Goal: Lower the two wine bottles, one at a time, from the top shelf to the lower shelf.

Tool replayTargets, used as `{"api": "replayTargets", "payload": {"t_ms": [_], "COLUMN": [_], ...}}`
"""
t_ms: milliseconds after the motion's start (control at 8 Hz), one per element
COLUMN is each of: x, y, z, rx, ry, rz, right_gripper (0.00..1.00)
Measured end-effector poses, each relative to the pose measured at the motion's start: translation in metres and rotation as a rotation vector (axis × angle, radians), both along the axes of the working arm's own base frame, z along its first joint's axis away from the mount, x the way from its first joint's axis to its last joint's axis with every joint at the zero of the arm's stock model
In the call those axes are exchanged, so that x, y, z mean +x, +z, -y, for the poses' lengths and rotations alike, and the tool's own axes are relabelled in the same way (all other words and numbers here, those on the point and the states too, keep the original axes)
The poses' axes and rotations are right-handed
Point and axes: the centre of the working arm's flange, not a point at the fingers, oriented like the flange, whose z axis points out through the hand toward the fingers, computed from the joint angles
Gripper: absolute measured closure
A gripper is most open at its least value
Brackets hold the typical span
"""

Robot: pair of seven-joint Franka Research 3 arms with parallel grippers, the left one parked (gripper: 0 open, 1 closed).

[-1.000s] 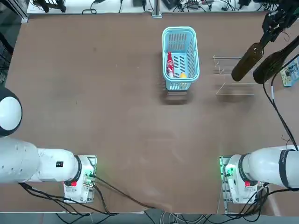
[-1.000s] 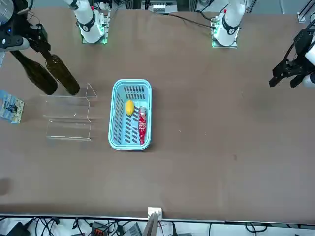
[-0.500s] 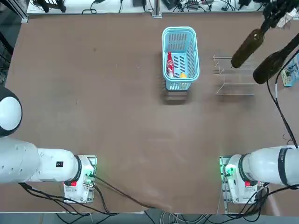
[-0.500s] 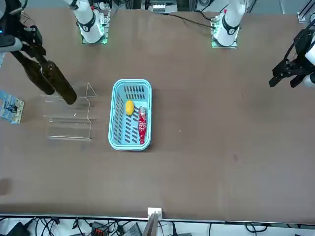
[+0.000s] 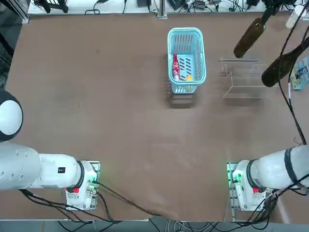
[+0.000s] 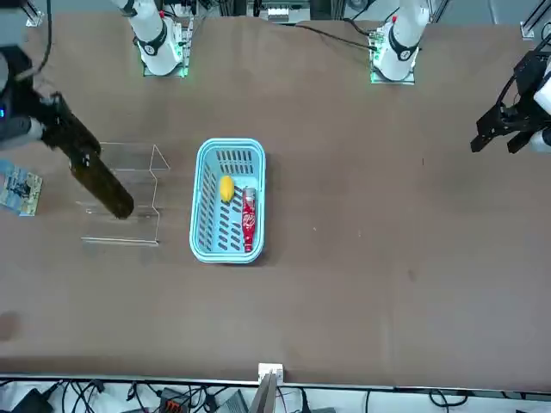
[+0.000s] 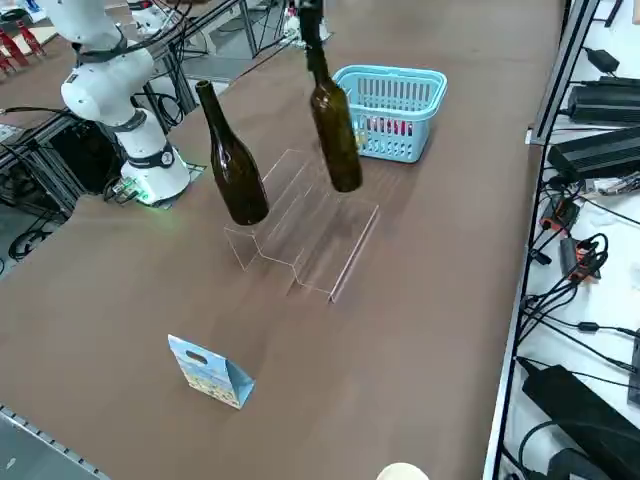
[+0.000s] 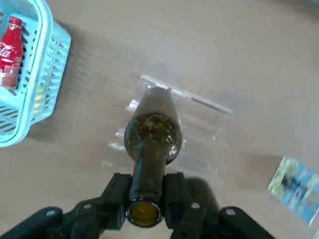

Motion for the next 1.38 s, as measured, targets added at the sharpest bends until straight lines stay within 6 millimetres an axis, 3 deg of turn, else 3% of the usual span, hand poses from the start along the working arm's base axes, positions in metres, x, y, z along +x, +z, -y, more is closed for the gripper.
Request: {"api": "replayTargets", "payload": {"t_ms": [250,500,875,1375], "x": [0.025,0.036,0.041,0.041], "y": [-0.028,-0.055,-0.082,-0.100], "z": [0.002,-0.002,-0.004,-0.004], "rx": [-0.005,-0.009,-0.012,-0.013], "ry": [0.022,0.028,0.029,0.030], "rz": [-0.003,-0.042,-0.090,-0.108], "right_gripper": [0.61,0.61,0.61,0.61]}}
